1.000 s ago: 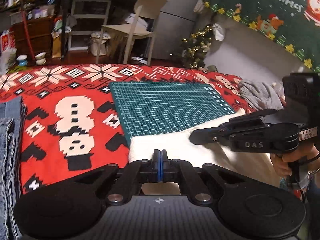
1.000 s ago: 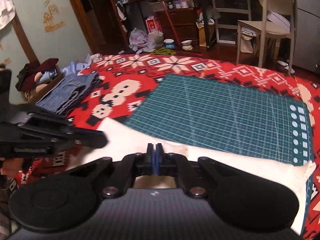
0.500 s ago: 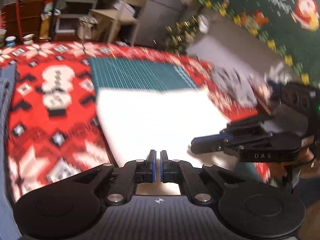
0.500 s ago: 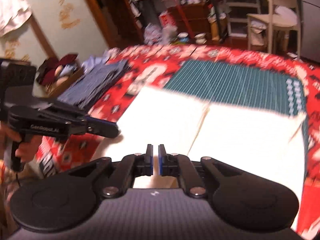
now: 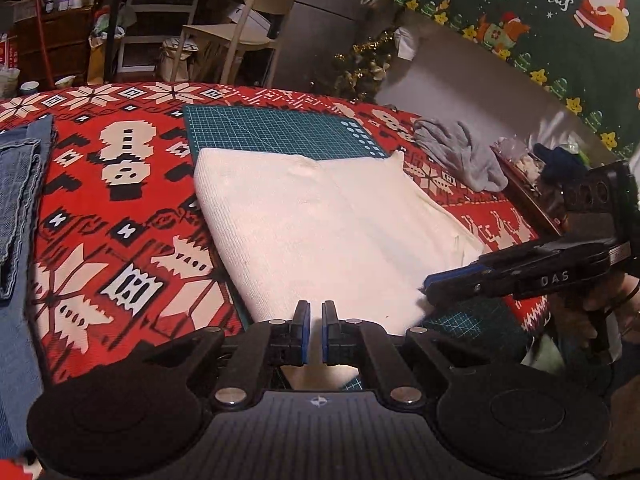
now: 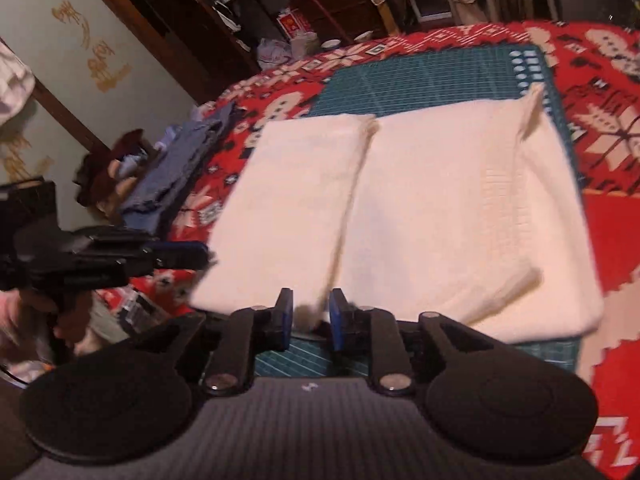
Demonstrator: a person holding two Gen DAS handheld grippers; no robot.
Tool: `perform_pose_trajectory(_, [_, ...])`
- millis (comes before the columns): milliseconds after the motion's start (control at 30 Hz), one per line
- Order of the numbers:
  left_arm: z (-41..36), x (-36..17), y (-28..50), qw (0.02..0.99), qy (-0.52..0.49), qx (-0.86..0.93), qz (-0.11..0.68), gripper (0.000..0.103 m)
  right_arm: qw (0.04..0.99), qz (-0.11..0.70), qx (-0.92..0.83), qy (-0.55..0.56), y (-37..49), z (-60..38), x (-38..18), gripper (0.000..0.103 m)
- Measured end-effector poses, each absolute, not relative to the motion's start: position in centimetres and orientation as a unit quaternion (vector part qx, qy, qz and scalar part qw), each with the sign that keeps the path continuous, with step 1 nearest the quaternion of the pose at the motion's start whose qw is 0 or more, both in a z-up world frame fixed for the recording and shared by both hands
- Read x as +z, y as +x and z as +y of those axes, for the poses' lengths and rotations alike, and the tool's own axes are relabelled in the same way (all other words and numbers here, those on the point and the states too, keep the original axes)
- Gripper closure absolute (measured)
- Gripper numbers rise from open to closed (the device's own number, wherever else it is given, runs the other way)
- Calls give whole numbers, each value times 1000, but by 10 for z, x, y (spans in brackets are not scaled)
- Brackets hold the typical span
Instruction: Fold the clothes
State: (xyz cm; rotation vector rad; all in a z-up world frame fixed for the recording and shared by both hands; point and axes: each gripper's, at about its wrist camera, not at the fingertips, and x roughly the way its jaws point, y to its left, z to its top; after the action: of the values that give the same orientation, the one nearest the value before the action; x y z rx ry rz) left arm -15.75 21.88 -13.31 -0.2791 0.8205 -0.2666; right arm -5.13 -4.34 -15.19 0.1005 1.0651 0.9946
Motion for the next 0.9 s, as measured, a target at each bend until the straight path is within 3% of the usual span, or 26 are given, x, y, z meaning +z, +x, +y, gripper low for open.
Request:
perform_pose_trajectory(100, [216,-132,-162,899,-121,-134,399,99,733,505,453,43,-50,-34,-161,79])
perform_pose_trajectory(167, [212,-132,-164,900,-106,-139,400,98,738,496,456,35,-54,-33,-160,96])
perform_pose_trajectory(200, [210,-132,-165,900,-100,-141,400,98,743,486,459,24,-56,-33,-156,97])
perform_pose_trajectory(367, [203,-124,-166,907,-73,-156,384,98,757,473,450,9,-57,-40,-138,97])
perform_pose_trajectory(667, [195,-142,-159,900,-41,-162,403,96,753,493,436,-5,-55,-47,-156,97])
perform_pose_trajectory(900, [196,-134,-154,905,-63,-160,389,96,778,477,410,-8,-47,-64,-143,89])
